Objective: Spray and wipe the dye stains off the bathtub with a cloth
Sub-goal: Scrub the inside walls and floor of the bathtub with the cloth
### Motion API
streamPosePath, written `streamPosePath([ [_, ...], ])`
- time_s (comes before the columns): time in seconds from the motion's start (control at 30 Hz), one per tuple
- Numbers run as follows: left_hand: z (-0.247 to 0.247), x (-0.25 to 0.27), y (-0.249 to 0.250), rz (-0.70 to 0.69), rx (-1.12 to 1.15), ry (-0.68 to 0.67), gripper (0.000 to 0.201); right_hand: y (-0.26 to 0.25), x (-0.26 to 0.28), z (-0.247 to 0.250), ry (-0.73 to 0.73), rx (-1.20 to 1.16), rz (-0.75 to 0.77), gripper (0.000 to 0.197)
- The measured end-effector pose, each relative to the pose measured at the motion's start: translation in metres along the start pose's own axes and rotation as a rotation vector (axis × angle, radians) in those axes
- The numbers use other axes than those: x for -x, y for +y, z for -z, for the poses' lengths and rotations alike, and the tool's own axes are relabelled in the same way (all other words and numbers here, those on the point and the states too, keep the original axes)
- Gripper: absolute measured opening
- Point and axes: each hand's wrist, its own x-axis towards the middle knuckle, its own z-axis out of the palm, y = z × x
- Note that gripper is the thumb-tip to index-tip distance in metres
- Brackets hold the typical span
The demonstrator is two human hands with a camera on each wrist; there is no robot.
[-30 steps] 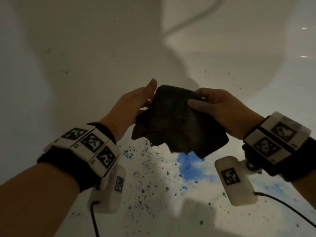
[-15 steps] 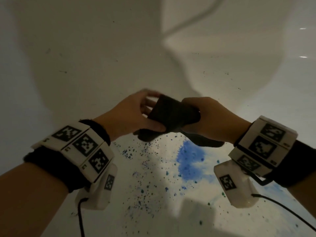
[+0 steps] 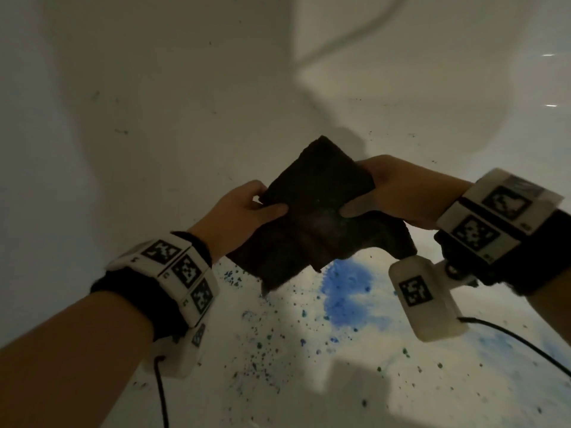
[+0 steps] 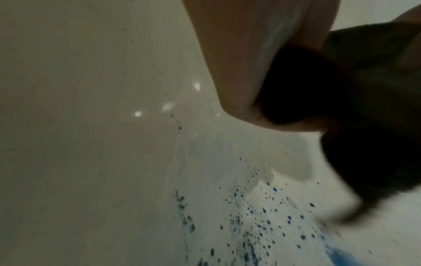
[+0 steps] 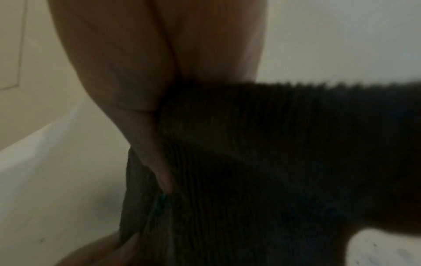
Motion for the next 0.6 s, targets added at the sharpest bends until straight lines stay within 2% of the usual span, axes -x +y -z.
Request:
streamPosePath([
  [0.1, 0.006, 0.003, -0.005, 0.117, 0.017, -0.164, 0.05, 0.003, 0.0, 0.006, 0.0, -0.206, -0.04, 0.028],
  [0.17, 0.008, 0.007, -0.013, 0.182, -0.06, -0.27, 0.054, 0.007, 0.002, 0.011, -0.024, -0.335, -0.05, 0.03],
  [0.2, 0.009, 0.008, -0.018, 0.193, -0.051, -0.263, 0.049, 0.008, 0.003, 0.012, -0.039, -0.365, -0.054, 0.03],
  [0.27, 0.009, 0.009, -0.026, 0.197, 0.114, -0.177, 0.04, 0.011, 0.004, 0.012, -0.031, -0.391, -0.065, 0.031],
  [0.33, 0.005, 0.009, -0.029, 0.21, 0.374, -0.092, 0.047, 0.015, 0.001, 0.009, 0.03, -0.411, -0.087, 0.031],
  [0.4, -0.002, 0.01, -0.027, 0.205, 0.532, -0.039, 0.046, 0.017, -0.002, 0.004, 0.118, -0.42, -0.105, 0.032],
  [0.47, -0.01, 0.011, -0.021, 0.191, 0.591, 0.016, 0.042, 0.019, -0.004, -0.005, 0.234, -0.34, -0.089, 0.034],
  [0.6, -0.023, 0.012, -0.005, 0.168, 0.594, 0.061, 0.034, 0.017, -0.004, -0.042, 0.474, -0.051, 0.084, 0.036],
])
